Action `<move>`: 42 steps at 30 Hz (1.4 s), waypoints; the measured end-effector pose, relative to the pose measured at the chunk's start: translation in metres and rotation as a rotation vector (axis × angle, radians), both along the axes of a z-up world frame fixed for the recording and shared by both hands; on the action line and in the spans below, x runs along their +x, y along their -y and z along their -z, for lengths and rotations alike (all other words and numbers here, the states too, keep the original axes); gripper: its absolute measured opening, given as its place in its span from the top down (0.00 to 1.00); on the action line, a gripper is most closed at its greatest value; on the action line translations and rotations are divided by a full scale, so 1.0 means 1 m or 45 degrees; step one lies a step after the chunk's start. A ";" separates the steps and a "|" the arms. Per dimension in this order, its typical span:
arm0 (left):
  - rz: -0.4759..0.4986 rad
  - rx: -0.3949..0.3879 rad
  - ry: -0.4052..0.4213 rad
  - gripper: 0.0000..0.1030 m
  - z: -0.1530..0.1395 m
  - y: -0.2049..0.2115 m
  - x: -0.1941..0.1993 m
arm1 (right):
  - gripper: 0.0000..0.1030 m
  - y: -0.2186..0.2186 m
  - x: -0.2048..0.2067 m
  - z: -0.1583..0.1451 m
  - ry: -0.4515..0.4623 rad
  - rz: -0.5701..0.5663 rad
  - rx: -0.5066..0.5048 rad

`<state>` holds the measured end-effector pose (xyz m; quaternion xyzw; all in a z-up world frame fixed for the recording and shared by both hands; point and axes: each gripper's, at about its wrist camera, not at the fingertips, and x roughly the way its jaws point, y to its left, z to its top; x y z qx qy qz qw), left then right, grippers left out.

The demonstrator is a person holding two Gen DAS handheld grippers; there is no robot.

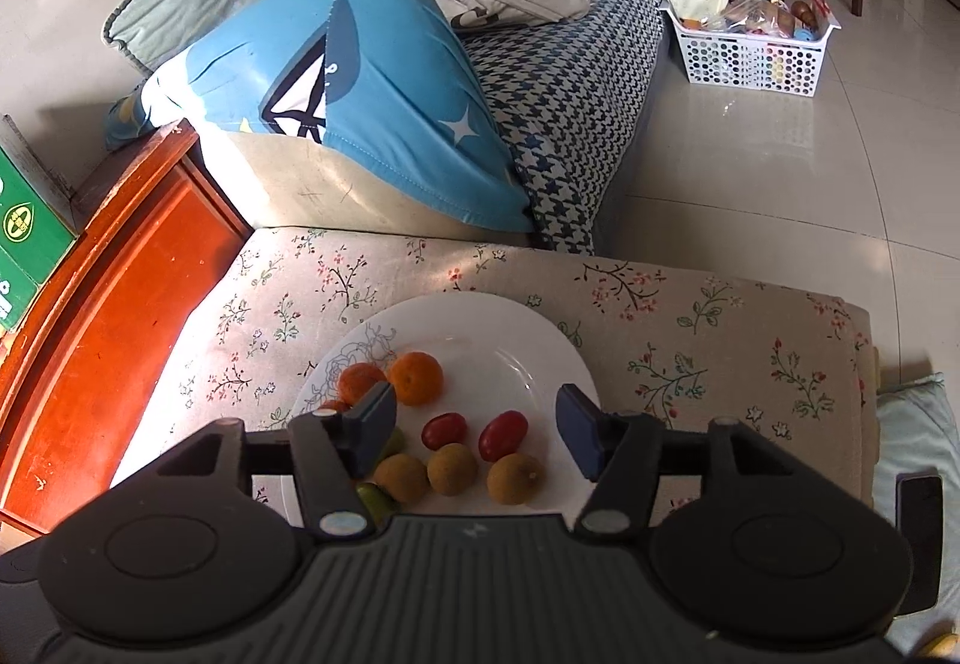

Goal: Organize fruits

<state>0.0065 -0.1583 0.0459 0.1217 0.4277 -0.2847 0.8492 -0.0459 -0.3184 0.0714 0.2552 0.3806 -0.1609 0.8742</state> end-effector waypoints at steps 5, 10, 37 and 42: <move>-0.034 0.027 -0.013 0.23 0.001 -0.011 -0.005 | 0.36 -0.007 -0.012 -0.001 -0.002 0.012 -0.002; -0.075 0.066 -0.024 0.22 0.003 -0.019 -0.011 | 0.33 -0.014 -0.023 0.000 -0.029 0.036 -0.025; -0.212 0.171 -0.024 0.16 0.010 -0.034 -0.007 | 0.17 -0.045 -0.035 0.023 -0.263 0.030 -0.200; -0.228 0.188 -0.019 0.13 0.011 -0.033 -0.004 | 0.16 -0.053 -0.032 0.025 -0.285 -0.006 -0.249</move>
